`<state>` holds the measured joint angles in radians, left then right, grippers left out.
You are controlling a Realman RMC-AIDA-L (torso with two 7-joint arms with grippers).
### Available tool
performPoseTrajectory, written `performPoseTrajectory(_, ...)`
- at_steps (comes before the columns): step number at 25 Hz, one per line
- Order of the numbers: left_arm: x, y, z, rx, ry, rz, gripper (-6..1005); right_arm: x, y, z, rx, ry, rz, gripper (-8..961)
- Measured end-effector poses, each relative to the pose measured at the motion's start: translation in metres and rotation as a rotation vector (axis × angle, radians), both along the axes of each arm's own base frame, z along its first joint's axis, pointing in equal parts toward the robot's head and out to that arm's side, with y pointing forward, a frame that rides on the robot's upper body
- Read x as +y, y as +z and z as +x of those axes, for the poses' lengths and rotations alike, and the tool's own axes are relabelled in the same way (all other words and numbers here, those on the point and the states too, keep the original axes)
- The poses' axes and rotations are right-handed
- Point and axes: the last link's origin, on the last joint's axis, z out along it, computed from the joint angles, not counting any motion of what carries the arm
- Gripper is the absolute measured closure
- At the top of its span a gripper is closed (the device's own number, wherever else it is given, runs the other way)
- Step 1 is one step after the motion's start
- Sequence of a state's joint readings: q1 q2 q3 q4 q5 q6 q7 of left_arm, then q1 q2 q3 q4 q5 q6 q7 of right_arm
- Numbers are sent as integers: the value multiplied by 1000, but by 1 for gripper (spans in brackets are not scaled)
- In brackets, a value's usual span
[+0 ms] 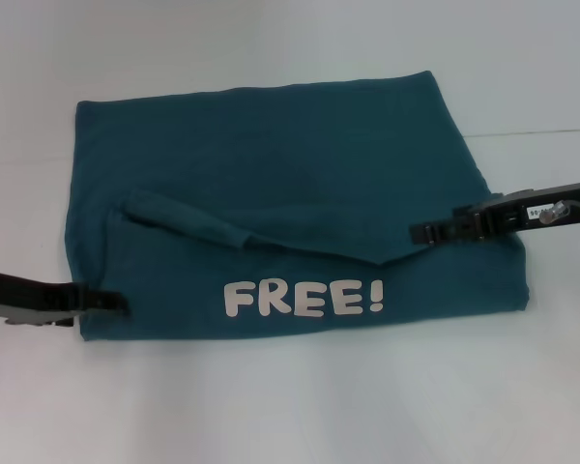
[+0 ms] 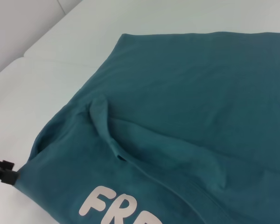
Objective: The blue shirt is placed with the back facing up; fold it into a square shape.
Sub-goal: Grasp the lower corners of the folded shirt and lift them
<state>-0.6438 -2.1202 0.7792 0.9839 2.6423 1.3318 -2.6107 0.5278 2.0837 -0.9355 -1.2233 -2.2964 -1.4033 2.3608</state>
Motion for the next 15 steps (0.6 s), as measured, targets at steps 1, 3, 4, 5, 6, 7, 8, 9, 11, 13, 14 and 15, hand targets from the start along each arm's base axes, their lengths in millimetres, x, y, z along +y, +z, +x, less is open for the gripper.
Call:
performPoseTrajectory(1,0,-2,1,-1,-2,-5,83,0,0,-1,-1,2,-1,37)
performPoseTrajectory(3,1,-5,4,-6,-6,-18,83,1,0,-1,-1,3,0,37)
performPoseTrajectory(4,2,-5,5,-6,-7,-18,83,1,0,-1,-2,3,0,37)
performPoseTrajectory(5,2,-5,5,-6,-7,-19,84,1,0,-1,-2,2,1,36)
performPoseTrajectory(6,2,-5,5,-6,-7,-19,84,1,0,-1,-2,2,0,36)
performPoseTrajectory(7,2,-6,5,-3,-8,-18,85,1,0,-1,-1,3,-2,36)
performPoseTrajectory(8,3,-6,4,2,-8,-18,85,0,-1,-2,-1,3,-7,36)
performPoseTrajectory(9,3,-6,3,9,-8,-17,86,0,-1,-2,0,4,-10,36)
performPoseTrajectory(11,4,-6,0,53,-2,-17,87,0,-2,-3,0,7,-14,36)
performPoseTrajectory(13,3,-7,-2,76,6,-12,88,0,-2,-4,0,9,-14,36)
performPoseTrajectory(14,3,-7,-3,82,8,-11,88,0,-2,-4,0,9,-14,36)
performPoseTrajectory(15,3,-7,-3,83,9,-11,89,1,-2,-5,0,10,-14,36)
